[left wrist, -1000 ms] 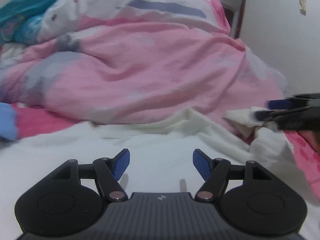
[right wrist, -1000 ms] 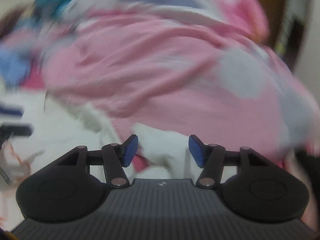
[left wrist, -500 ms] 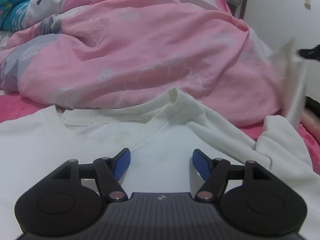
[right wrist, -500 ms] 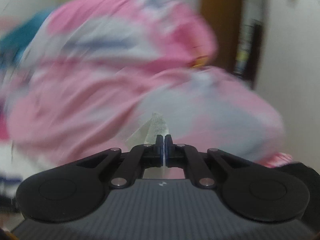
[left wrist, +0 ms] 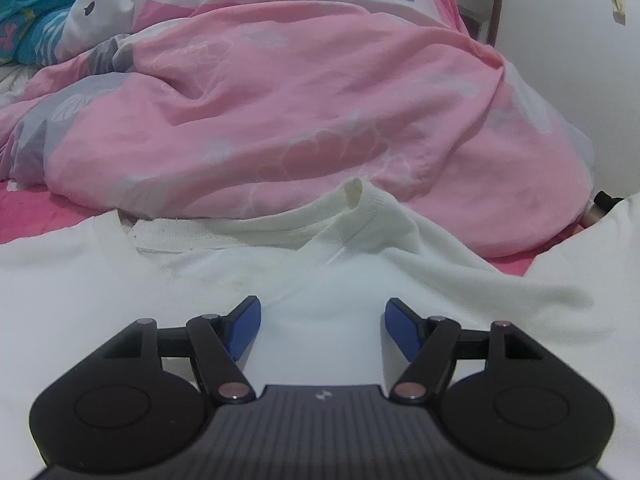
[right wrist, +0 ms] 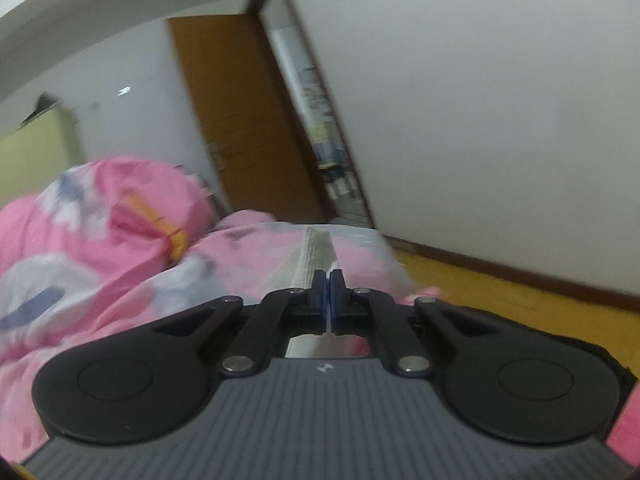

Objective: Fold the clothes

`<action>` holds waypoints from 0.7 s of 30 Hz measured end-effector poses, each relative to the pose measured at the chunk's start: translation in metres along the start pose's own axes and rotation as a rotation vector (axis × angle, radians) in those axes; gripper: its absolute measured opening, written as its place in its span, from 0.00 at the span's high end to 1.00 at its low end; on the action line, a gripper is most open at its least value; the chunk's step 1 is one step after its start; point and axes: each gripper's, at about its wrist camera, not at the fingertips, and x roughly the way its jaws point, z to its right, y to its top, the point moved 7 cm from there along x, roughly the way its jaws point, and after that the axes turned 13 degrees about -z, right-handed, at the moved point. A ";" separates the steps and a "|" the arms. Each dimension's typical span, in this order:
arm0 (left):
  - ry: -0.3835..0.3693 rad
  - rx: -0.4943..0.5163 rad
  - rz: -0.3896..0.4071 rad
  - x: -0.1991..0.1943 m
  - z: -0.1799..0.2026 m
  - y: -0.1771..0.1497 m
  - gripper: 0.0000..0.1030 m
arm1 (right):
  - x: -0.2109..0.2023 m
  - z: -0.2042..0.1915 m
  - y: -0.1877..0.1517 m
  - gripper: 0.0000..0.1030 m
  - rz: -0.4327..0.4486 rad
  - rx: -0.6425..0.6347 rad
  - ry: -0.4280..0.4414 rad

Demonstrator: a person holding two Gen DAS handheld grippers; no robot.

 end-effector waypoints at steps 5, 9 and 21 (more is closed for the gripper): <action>-0.005 -0.003 0.004 0.000 -0.001 0.000 0.32 | 0.007 0.059 -0.015 1.00 -0.001 0.181 0.000; -0.008 -0.005 0.006 0.000 -0.001 0.000 0.32 | 0.000 0.090 -0.020 1.00 0.033 0.298 0.016; -0.015 -0.009 0.007 -0.001 -0.001 0.000 0.31 | -0.007 -0.037 -0.081 0.97 -0.221 -0.256 0.073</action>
